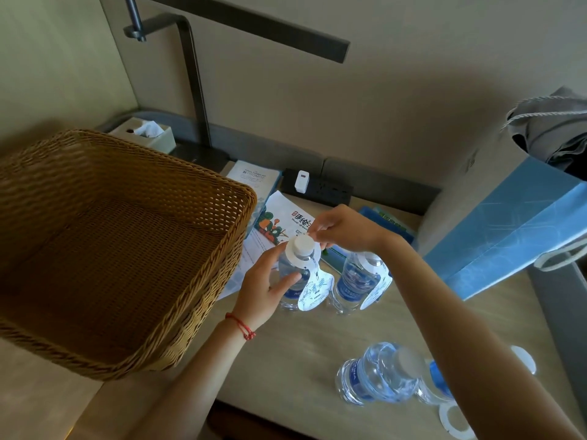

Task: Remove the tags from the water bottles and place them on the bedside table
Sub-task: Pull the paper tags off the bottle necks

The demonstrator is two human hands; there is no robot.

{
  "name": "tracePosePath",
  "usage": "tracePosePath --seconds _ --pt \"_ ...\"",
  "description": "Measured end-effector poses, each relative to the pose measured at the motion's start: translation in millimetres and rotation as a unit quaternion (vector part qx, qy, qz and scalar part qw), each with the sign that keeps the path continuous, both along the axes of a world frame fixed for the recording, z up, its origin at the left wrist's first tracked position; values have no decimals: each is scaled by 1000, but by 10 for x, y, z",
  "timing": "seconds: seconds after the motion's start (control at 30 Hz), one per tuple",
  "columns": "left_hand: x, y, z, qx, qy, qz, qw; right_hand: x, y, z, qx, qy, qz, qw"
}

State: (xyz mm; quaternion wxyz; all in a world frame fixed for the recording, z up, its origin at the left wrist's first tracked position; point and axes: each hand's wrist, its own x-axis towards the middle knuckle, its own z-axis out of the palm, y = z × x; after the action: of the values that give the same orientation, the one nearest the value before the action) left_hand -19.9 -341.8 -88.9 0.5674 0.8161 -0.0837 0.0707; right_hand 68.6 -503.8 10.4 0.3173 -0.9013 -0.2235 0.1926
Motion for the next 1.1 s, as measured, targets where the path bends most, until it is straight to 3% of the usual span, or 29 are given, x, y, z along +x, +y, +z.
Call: tracePosePath --seconds 0.57,0.87,1.1 --pt "51 8 -68 7 13 4 1000 -109 -30 91 152 -2 -28 988" --pt "9 13 -60 24 -10 6 1000 -434 -99 137 130 -37 -71 988" --pt "-312 131 -71 61 -54 61 995 -754 -103 81 128 -30 -153 979"
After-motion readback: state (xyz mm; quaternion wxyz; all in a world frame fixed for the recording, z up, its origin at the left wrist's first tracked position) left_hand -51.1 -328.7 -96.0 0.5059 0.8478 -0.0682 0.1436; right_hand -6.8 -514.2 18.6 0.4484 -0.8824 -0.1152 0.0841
